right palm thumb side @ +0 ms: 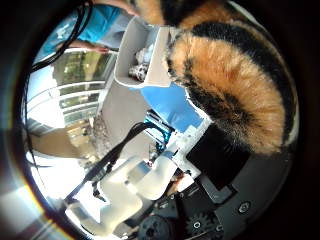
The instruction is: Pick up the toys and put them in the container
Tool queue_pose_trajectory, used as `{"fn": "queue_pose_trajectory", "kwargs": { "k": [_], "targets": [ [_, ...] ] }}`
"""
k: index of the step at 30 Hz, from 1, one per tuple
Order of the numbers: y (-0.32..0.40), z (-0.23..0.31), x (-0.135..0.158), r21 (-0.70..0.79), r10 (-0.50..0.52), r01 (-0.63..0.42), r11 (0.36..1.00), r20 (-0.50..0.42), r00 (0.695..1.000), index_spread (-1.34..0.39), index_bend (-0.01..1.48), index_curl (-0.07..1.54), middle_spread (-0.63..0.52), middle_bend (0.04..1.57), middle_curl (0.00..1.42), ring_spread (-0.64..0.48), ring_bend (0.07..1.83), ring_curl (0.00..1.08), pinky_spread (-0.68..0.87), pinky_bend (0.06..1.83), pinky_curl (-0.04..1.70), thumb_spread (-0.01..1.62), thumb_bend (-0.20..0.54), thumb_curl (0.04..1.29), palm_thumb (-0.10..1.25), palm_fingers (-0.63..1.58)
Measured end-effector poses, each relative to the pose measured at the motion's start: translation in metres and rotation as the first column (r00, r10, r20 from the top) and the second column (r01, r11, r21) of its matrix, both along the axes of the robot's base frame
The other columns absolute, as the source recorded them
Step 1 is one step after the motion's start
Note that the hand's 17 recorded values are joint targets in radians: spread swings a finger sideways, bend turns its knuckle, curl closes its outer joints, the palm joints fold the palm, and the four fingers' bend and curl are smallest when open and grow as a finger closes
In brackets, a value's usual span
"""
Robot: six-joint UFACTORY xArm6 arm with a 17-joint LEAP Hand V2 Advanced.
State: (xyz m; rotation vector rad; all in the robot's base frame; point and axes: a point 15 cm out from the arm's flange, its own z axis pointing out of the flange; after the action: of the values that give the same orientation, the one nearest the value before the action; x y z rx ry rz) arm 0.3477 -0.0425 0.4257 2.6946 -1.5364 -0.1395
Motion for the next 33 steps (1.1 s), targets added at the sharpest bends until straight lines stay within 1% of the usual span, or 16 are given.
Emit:
{"fn": "queue_pose_trajectory", "kwargs": {
  "k": [6,11,13,18,22,24,26,29,33],
  "targets": [
    [0.059,0.052,0.023,0.126,-0.027,0.016,0.992,0.084,0.996,-1.13,0.62,0.6,-0.2,1.28,1.01,-0.13,1.46,0.86,0.14,1.6,0.81,1.13,-0.012,0.73,1.0,0.84],
    [0.13,0.057,0.052,0.167,0.005,-0.022,0.986,0.098,0.995,-1.17,0.61,0.71,-0.2,1.3,1.03,-0.13,1.49,0.87,0.13,1.62,0.83,1.13,-0.011,0.76,1.0,0.81],
    [0.157,0.052,0.067,0.182,-0.002,-0.02,0.983,0.116,0.993,-1.18,0.61,0.77,-0.2,1.31,1.03,-0.13,1.5,0.87,0.13,1.62,0.84,1.13,-0.011,0.76,1.0,0.8],
    [0.205,0.029,0.123,0.219,-0.027,-0.018,0.976,0.202,0.979,-1.21,0.59,0.9,-0.2,1.33,1.04,-0.13,1.52,0.87,0.12,1.64,0.86,1.12,-0.009,0.79,1.01,0.78],
    [0.236,0.025,0.159,0.261,-0.086,0.009,0.965,0.285,0.955,-1.23,0.58,1.0,-0.19,1.35,1.04,-0.13,1.53,0.87,0.12,1.64,0.86,1.11,-0.016,0.81,1.0,0.78],
    [0.249,0.015,0.178,0.275,-0.101,0.013,0.961,0.31,0.945,-1.23,0.58,1.03,-0.19,1.36,1.04,-0.13,1.53,0.86,0.12,1.64,0.87,1.1,-0.018,0.81,0.99,0.78],
    [0.264,0.002,0.19,0.284,-0.106,0.012,0.959,0.319,0.942,-1.23,0.57,1.08,-0.18,1.36,1.03,-0.13,1.54,0.86,0.12,1.64,0.87,1.09,-0.017,0.82,0.98,0.78],
    [0.279,-0.022,0.202,0.284,-0.106,0.014,0.959,0.31,0.945,-1.24,0.56,1.15,-0.18,1.37,1.03,-0.13,1.54,0.85,0.12,1.63,0.87,1.08,-0.019,0.84,0.96,0.79],
    [0.29,-0.047,0.204,0.27,-0.09,0.013,0.963,0.275,0.957,-1.24,0.55,1.21,-0.17,1.38,1.02,-0.13,1.55,0.85,0.11,1.63,0.88,1.07,-0.02,0.85,0.95,0.78]
  ]
}}
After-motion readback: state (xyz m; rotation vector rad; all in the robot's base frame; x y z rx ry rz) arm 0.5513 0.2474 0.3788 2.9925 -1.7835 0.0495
